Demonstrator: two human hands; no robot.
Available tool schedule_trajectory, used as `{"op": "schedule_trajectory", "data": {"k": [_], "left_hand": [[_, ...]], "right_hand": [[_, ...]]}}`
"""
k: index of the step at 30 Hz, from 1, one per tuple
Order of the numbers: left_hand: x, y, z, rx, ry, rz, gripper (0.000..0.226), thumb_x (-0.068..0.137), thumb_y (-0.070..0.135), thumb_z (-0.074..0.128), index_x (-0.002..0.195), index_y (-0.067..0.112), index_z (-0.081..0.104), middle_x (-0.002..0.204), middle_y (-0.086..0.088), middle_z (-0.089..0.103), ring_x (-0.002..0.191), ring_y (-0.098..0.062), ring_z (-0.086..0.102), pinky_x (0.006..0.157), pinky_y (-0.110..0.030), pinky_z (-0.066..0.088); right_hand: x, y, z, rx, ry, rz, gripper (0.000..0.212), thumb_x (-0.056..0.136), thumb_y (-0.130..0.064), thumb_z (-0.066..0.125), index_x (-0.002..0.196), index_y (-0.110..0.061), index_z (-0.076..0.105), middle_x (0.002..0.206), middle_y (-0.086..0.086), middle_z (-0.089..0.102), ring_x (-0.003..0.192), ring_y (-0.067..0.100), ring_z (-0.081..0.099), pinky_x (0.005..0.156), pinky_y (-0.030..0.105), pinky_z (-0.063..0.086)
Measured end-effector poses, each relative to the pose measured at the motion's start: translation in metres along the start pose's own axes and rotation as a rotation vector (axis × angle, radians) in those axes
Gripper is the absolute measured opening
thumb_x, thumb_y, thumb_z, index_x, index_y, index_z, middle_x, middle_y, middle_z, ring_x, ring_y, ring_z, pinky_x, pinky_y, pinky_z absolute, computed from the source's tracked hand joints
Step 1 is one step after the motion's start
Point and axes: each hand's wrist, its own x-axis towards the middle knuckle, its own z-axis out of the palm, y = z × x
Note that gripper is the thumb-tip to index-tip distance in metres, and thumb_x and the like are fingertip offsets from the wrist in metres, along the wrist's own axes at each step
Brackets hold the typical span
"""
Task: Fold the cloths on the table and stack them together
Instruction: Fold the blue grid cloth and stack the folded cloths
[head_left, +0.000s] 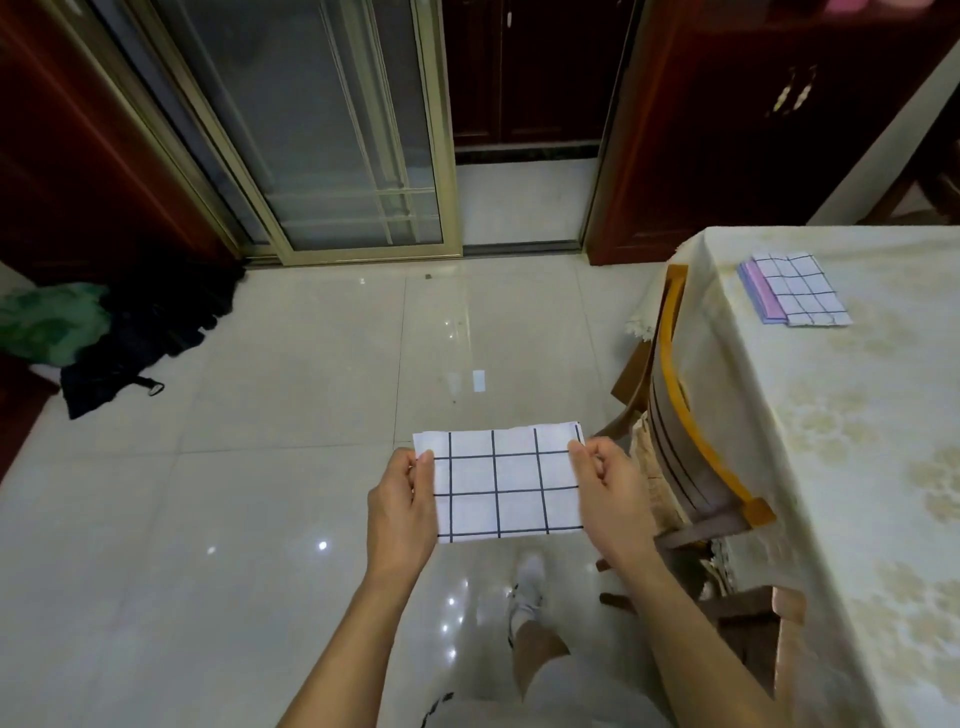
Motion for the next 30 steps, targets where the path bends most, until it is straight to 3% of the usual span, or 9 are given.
{"op": "schedule_trajectory", "data": {"k": [8,14,20,25,30], "left_hand": [[0.105,0.051,0.060,0.069,0.036,-0.023,0.035,0.103,0.031,0.045,0.073,0.014,0.042,0.056,0.004,0.042,0.049,-0.008,0.037,0.051,-0.030,0.032],[0.167,0.085,0.103,0.043,0.027,-0.008,0.034,0.103,0.029,0.046,0.073,0.013,0.043,0.058,0.001,0.044,0.050,-0.006,0.038,0.048,-0.021,0.031],[0.218,0.108,0.130,0.037,-0.008,0.024,0.035,0.104,0.032,0.045,0.078,0.009,0.046,0.060,-0.003,0.049,0.054,-0.012,0.041,0.053,-0.033,0.036],[0.263,0.124,0.153,0.047,-0.052,0.070,0.034,0.104,0.032,0.045,0.073,0.016,0.043,0.056,0.005,0.044,0.049,-0.005,0.040,0.051,-0.028,0.034],[0.325,0.131,0.177,0.025,-0.124,0.093,0.035,0.103,0.036,0.045,0.077,0.013,0.046,0.060,-0.004,0.049,0.053,-0.013,0.043,0.053,-0.036,0.039]], "right_hand": [[0.134,-0.015,-0.015,0.013,0.013,-0.058,0.033,0.102,-0.024,0.054,0.070,-0.023,0.045,0.051,-0.009,0.035,0.050,0.005,0.037,0.048,0.016,0.029],[0.218,-0.016,-0.021,0.045,0.080,-0.041,0.030,0.101,-0.024,0.058,0.072,-0.017,0.052,0.050,-0.009,0.033,0.049,0.006,0.035,0.050,0.021,0.029],[0.271,-0.025,-0.033,-0.011,0.053,0.030,0.030,0.102,-0.029,0.053,0.080,-0.009,0.056,0.059,-0.006,0.041,0.055,0.005,0.039,0.054,0.020,0.033],[0.315,-0.024,-0.035,-0.068,0.117,0.073,0.031,0.102,-0.030,0.052,0.077,-0.013,0.054,0.057,-0.005,0.043,0.056,0.009,0.042,0.063,0.037,0.037],[0.362,-0.030,-0.029,-0.037,0.183,0.102,0.029,0.102,-0.026,0.053,0.078,-0.011,0.056,0.054,-0.004,0.045,0.052,0.002,0.044,0.056,0.026,0.031]]}}
